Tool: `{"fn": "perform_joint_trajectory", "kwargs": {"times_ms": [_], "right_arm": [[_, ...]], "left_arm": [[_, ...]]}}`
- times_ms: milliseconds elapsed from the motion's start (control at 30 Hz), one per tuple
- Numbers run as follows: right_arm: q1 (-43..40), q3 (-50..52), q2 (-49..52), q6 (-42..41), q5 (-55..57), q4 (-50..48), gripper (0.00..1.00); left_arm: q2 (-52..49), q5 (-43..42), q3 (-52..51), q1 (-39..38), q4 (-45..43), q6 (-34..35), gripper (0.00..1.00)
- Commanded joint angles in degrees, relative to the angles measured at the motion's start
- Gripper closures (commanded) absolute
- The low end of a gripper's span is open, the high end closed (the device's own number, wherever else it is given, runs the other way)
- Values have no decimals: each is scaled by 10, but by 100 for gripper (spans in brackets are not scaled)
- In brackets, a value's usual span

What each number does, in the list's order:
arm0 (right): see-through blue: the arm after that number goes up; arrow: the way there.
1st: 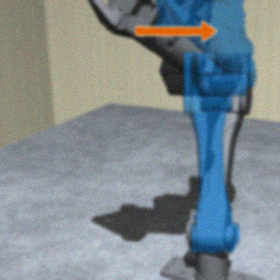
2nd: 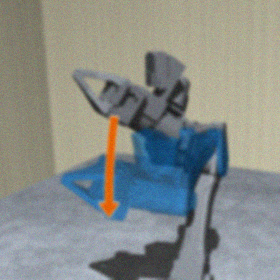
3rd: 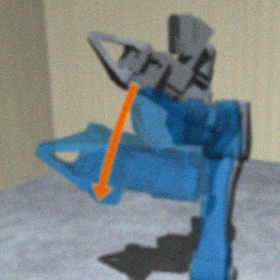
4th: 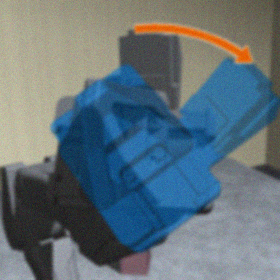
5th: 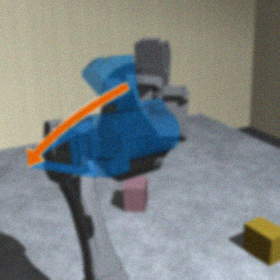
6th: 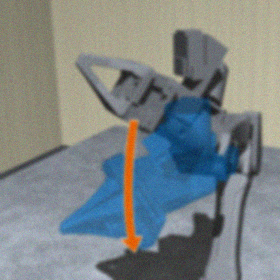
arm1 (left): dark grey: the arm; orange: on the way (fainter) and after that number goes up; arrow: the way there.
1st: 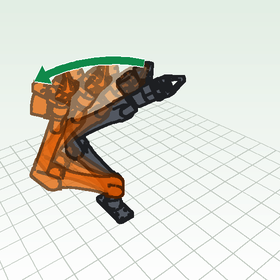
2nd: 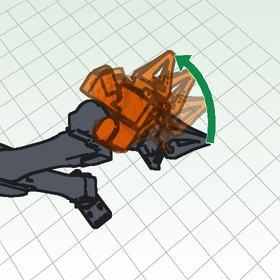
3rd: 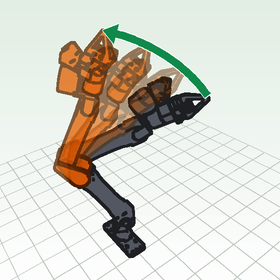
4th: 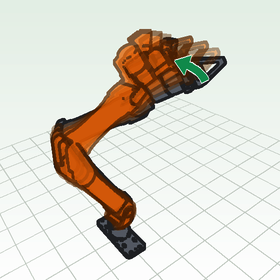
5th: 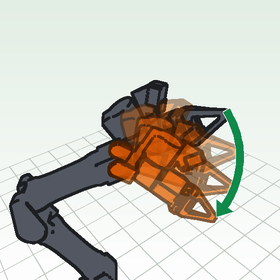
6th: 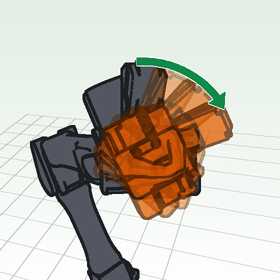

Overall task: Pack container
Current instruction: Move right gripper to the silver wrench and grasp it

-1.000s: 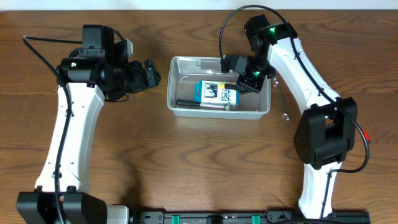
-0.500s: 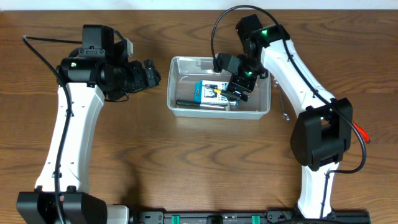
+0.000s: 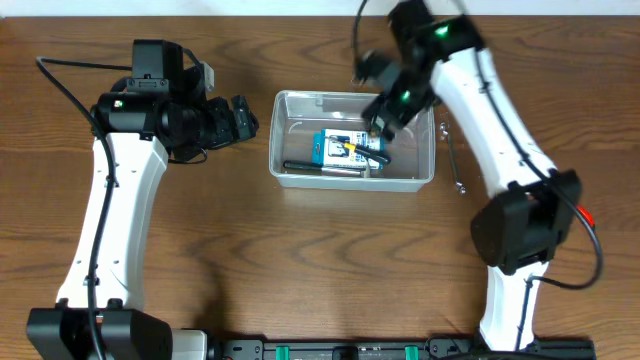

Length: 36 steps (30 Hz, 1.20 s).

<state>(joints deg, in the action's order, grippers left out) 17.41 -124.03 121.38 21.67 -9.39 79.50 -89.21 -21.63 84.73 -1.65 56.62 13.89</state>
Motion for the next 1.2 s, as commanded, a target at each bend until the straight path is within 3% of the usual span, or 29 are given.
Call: {"fn": "perform_joint_trajectory", "kwargs": {"times_ms": [0, 533, 900, 1167], "right_arm": [[-41, -43, -45, -131, 55, 0, 1], [-183, -2, -59, -191, 95, 26, 1], [-188, 107, -59, -191, 75, 3, 1], [-193, 234, -59, -191, 76, -79, 1]], "left_arm": [[4, 5, 0, -1, 1, -1, 2], [4, 5, 0, -1, 1, -1, 2], [4, 5, 0, -1, 1, -1, 2], [4, 5, 0, -1, 1, -1, 2]]}}
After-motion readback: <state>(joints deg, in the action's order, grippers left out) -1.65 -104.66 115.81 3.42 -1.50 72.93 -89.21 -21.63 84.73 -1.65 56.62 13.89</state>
